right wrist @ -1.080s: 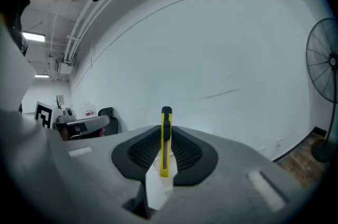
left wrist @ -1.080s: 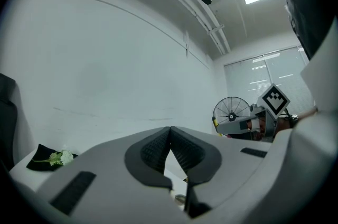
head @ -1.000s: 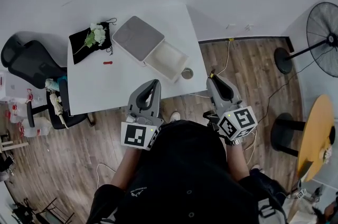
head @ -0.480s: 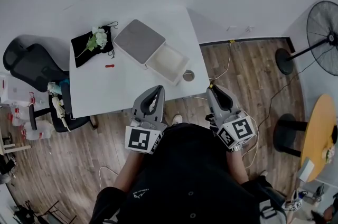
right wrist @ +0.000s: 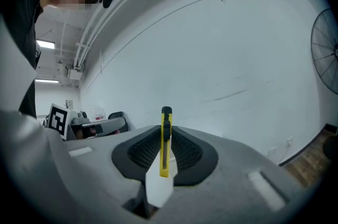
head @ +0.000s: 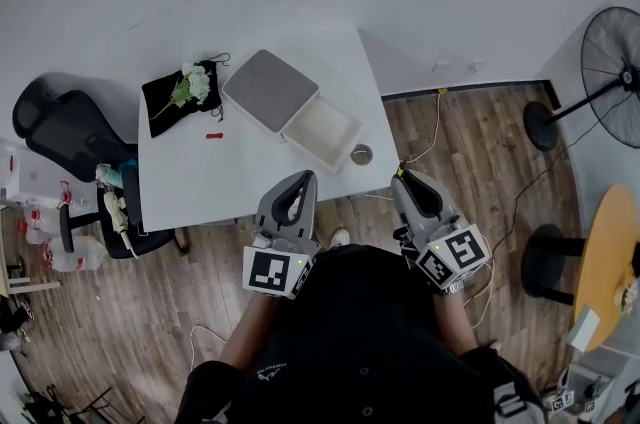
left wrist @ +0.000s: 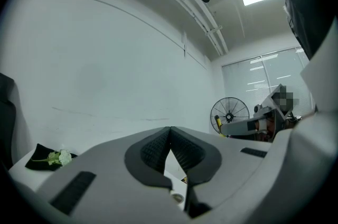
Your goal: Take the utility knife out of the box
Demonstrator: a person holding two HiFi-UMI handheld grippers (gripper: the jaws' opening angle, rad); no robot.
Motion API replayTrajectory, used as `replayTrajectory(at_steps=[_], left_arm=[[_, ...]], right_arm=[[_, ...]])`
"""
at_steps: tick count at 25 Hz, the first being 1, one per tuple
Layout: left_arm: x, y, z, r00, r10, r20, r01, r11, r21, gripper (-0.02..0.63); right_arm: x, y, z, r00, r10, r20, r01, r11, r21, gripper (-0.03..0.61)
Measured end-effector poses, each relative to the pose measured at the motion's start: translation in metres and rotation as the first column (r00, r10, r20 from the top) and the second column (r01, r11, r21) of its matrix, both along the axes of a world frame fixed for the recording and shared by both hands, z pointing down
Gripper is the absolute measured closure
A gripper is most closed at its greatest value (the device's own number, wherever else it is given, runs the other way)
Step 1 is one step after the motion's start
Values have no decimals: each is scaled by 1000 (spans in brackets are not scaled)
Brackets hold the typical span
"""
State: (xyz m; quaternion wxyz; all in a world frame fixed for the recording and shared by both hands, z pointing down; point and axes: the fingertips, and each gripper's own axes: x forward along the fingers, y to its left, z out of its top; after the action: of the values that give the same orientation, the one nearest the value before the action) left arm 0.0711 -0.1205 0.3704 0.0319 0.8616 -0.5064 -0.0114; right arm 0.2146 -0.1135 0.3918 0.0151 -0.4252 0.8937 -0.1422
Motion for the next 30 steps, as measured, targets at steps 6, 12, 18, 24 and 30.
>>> replayTrajectory(at_steps=[6, 12, 18, 24, 30], left_arm=[[-8, -12, -21, 1000, -6, 28, 5, 999, 47, 609], [-13, -17, -52, 1000, 9, -13, -9, 999, 39, 608], [-15, -16, -74, 999, 10, 53, -14, 996, 84, 609], [-22, -13, -83, 1000, -8, 30, 4, 994, 106, 609], [-24, -9, -80, 1000, -10, 17, 8, 995, 99, 609]], right_arm=[[1, -8, -30, 1000, -11, 12, 11, 999, 36, 515], [3, -15, -67, 1000, -13, -17, 15, 995, 96, 515], [2, -17, -97, 999, -20, -36, 25, 989, 148, 515], [-1, -16, -106, 999, -15, -30, 19, 985, 174, 515], [-8, -13, -104, 1000, -17, -11, 18, 985, 173, 515]])
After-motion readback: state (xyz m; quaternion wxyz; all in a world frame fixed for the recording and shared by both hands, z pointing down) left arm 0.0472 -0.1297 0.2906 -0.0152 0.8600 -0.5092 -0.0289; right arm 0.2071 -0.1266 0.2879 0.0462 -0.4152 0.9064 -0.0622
